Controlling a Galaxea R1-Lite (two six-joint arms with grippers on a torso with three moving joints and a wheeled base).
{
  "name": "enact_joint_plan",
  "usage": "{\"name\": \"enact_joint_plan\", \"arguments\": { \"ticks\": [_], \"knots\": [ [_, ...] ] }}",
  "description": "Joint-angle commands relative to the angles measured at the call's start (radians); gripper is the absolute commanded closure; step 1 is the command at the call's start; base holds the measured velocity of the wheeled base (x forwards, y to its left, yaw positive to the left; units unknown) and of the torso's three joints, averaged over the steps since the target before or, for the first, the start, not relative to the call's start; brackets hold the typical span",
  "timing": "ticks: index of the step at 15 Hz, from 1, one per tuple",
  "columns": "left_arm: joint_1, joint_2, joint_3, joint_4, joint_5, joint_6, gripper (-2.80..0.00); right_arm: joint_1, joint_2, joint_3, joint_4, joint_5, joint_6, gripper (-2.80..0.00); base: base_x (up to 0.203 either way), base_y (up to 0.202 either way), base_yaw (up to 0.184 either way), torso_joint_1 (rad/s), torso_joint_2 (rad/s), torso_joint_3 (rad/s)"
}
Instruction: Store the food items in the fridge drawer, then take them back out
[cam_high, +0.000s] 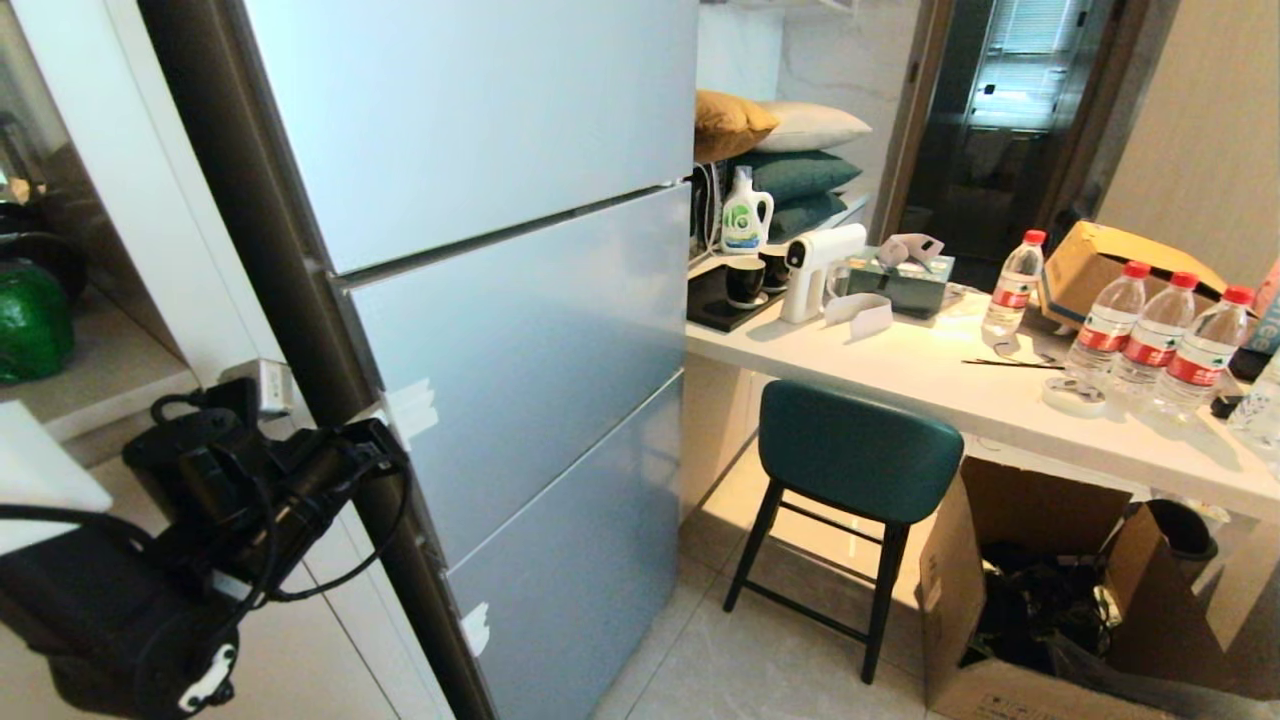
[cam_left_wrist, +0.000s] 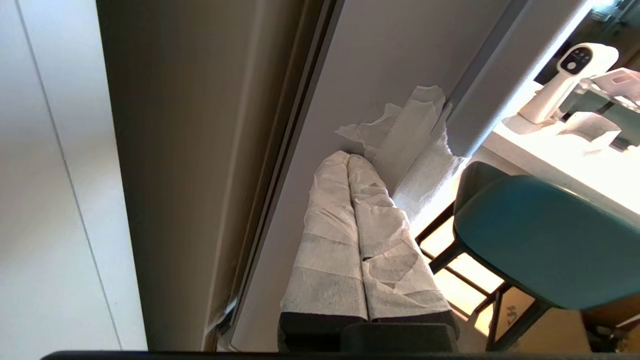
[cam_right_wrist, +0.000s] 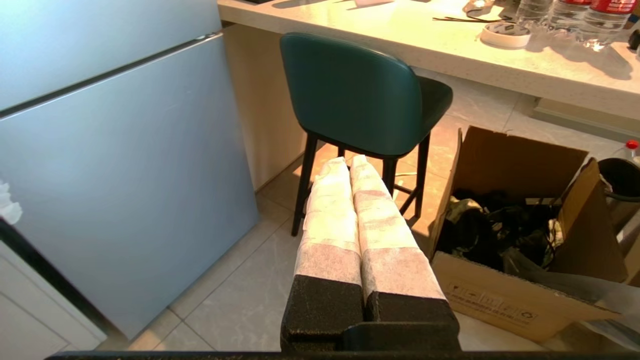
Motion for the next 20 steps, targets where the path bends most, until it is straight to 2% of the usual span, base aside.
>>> {"name": "enact_joint_plan", "arguments": {
  "ticks": [1, 4, 20],
  "knots": [
    [-0.018, 0.006, 0.005, -0.003, -0.019, -0.001, 0.0, 0.0, 0.001, 0.0, 0.0, 0.0, 0.0, 0.0, 0.0, 0.0, 0.0, 0.0, 0.0, 0.0],
    [-0.042, -0.013, 0.04, -0.003, -0.048, -0.001, 0.0, 0.0, 0.001, 0.0, 0.0, 0.0, 0.0, 0.0, 0.0, 0.0, 0.0, 0.0, 0.0, 0.0],
    [-0.321, 0.0, 0.114, -0.003, -0.038, 0.002, 0.0, 0.0, 0.001, 0.0, 0.0, 0.0, 0.0, 0.0, 0.0, 0.0, 0.0, 0.0, 0.0, 0.0]
  ]
}}
